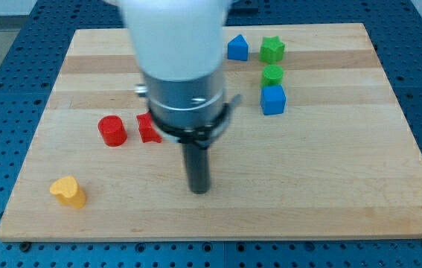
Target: Slide the hexagon below the red star
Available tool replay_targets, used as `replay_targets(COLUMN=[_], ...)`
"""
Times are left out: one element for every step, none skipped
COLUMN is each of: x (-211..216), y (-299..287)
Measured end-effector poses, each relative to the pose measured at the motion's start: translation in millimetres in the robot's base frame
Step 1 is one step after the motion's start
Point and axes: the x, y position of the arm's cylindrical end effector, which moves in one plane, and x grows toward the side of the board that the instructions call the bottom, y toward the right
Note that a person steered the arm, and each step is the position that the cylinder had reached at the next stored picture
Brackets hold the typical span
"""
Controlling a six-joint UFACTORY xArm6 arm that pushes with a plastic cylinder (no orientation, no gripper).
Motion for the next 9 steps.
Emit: replay_targets(x=[-11,-39,-61,-63,-63,-63,-54,-37,-31], y=[24,25,25,11,-7,-26,-44,-52,-66])
